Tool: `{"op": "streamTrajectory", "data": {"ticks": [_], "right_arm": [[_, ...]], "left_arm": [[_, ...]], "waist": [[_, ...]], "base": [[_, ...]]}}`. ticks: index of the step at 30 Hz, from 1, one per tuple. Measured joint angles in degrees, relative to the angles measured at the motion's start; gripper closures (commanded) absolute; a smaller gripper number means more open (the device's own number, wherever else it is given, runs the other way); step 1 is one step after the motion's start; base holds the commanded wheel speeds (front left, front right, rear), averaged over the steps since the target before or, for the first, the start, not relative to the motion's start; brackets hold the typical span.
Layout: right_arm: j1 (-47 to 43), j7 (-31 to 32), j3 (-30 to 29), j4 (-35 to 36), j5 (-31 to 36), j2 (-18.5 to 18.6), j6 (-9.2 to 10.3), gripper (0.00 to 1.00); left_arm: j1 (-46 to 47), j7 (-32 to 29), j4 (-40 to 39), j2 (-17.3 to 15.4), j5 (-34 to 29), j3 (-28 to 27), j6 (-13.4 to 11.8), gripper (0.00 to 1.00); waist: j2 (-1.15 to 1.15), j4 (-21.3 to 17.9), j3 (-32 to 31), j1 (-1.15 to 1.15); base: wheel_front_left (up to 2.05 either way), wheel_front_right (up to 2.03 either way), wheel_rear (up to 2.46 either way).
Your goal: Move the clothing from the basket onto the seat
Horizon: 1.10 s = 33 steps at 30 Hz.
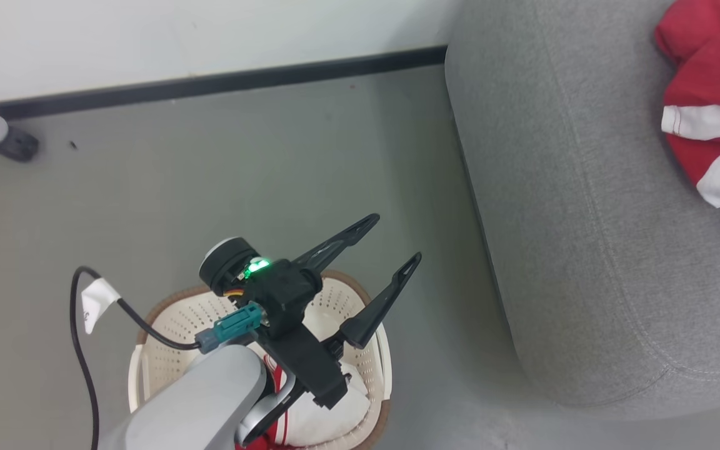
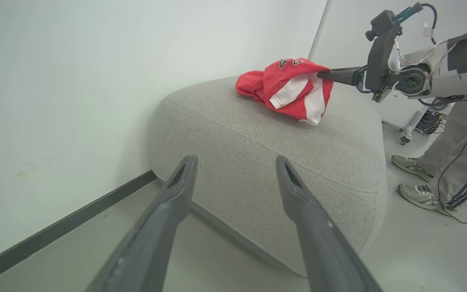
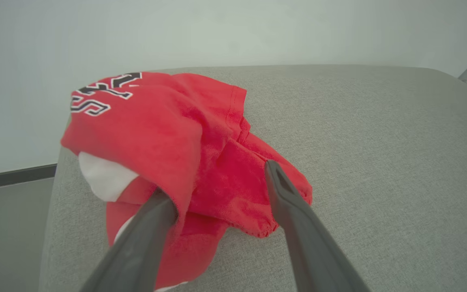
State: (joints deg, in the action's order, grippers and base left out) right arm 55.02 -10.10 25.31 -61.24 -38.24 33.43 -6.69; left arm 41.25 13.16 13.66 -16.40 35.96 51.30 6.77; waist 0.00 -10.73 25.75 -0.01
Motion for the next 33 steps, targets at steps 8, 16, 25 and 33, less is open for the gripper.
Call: {"op": "streamTrajectory", "data": {"ticks": [8,16,25,33], "right_arm": [[-5.26,-0.87,1.42,1.00,-0.05,0.22,-0.40,0.00],[-11.22,-3.24,2.16,6.75,-1.74,0.03,-0.40,0.00],[-20.62,-4.13,1.51,15.33,-5.32,-0.48,-0.40,0.00],[-27.74,-4.17,0.43,24.46,-6.20,-1.72,-0.40,0.00]], "left_arm": [[-3.74,0.58,2.68,0.10,2.60,-2.40,-0.03,0.00],[-7.35,1.08,4.66,-0.16,3.86,-5.01,-1.26,0.00],[-12.09,1.11,6.61,-0.08,6.25,-7.65,-2.48,0.00],[-17.28,1.12,7.13,-0.70,7.01,-9.31,-4.38,0.00]], "waist": [[0.00,0.23,-4.61,0.00],[-0.01,1.19,-9.98,-0.01],[-0.01,3.78,-15.91,0.00],[-0.01,7.68,-20.18,0.00]], "base": [[0.00,0.00,0.00],[0.00,0.00,0.00],[0.00,0.00,0.00],[0.00,0.00,0.00]]}}
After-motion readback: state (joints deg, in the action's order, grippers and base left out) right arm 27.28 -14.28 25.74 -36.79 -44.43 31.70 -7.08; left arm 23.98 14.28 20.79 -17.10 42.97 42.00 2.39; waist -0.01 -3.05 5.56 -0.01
